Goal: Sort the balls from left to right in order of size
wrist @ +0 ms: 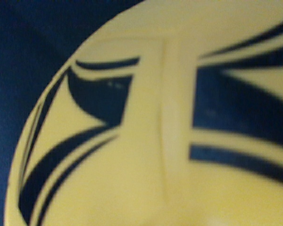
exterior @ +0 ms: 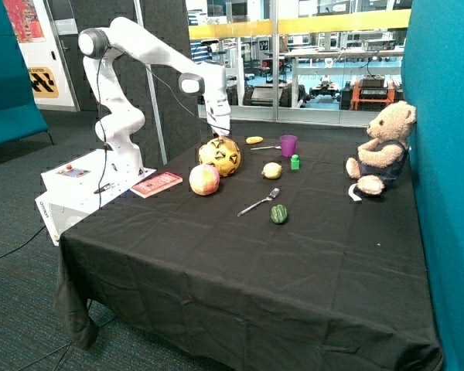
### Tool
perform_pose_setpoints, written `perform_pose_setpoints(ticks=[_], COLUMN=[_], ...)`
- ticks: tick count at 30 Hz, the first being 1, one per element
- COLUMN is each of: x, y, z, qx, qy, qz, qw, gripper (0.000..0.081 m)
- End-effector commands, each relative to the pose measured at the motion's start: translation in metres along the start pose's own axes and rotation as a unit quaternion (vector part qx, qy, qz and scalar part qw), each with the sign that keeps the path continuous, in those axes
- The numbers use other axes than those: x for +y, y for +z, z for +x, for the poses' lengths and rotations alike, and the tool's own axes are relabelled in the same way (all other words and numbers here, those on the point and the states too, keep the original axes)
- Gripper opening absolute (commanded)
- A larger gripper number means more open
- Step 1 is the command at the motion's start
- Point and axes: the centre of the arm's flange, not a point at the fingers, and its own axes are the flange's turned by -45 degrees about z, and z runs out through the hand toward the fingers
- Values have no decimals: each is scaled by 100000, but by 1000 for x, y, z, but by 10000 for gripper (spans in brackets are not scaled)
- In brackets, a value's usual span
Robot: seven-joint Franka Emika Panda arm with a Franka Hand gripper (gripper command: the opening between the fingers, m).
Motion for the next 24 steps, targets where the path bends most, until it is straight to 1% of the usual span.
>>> perform_pose_setpoints(ticks=[1, 3, 9, 13, 15, 20, 24], x=[-1, -1, -1, -1, -2, 0, 5], y=[-4, -5, -14, -20, -23, -28, -31], z=[1, 1, 10, 17, 23, 40, 56], qx=[-225, -225, -224, -224, -223, -223, -224], qy=[237, 183, -160, -416, -628, -684, -49], qz=[201, 201, 202, 203, 203, 203, 202], qw=[99999, 99999, 99999, 99999, 99998, 99997, 100000], gripper=[774, 783, 759, 757, 749, 764, 778])
